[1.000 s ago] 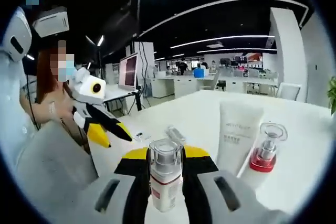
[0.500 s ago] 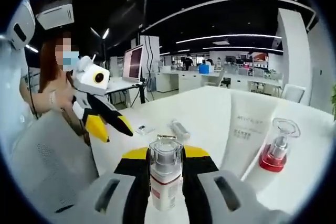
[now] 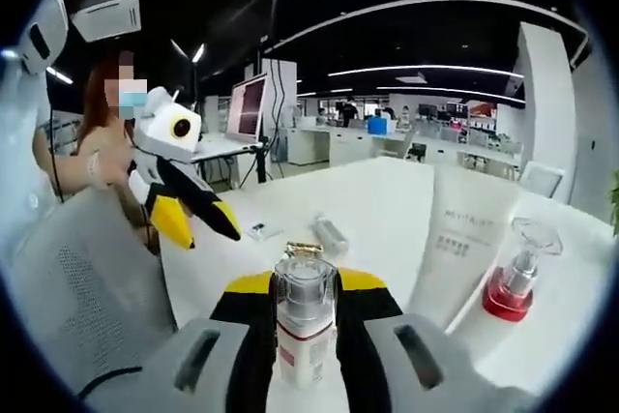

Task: Arrange the skincare products in the storage area until every visible bottle or jar stands upright without overlapping.

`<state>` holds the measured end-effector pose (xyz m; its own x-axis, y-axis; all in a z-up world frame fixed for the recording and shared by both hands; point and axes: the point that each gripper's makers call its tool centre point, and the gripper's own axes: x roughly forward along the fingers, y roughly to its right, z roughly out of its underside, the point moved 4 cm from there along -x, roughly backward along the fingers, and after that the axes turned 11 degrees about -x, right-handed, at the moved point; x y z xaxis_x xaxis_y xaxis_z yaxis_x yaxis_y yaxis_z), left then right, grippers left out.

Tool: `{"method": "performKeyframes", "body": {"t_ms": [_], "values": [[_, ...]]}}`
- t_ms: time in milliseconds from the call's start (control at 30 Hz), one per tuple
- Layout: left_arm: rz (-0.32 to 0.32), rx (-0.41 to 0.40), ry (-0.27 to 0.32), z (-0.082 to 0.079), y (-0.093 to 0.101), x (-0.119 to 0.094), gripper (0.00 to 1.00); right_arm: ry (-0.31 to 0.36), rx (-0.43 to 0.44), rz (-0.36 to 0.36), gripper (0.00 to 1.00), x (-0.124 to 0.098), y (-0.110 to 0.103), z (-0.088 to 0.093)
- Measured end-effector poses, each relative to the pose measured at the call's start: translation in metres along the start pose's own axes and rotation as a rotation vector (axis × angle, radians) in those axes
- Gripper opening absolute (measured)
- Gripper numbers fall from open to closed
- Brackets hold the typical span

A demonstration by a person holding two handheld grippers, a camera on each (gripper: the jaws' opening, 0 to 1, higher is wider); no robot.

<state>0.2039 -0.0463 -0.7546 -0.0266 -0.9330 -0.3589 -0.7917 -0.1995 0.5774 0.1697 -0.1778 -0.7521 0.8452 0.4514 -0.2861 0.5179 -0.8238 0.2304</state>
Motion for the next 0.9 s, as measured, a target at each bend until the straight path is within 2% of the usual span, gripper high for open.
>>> {"method": "performKeyframes", "body": {"t_ms": [500, 900], "values": [[-0.002, -0.007, 0.004, -0.0009, -0.0031, -0.0015, 0.32, -0.02, -0.051, -0.008, 0.23, 0.0072, -0.0031, 0.0077], [-0.003, -0.008, -0.008, 0.001, -0.0028, -0.0003, 0.32, -0.018, -0.036, -0.007, 0.23, 0.0077, -0.0035, 0.0081]]}}
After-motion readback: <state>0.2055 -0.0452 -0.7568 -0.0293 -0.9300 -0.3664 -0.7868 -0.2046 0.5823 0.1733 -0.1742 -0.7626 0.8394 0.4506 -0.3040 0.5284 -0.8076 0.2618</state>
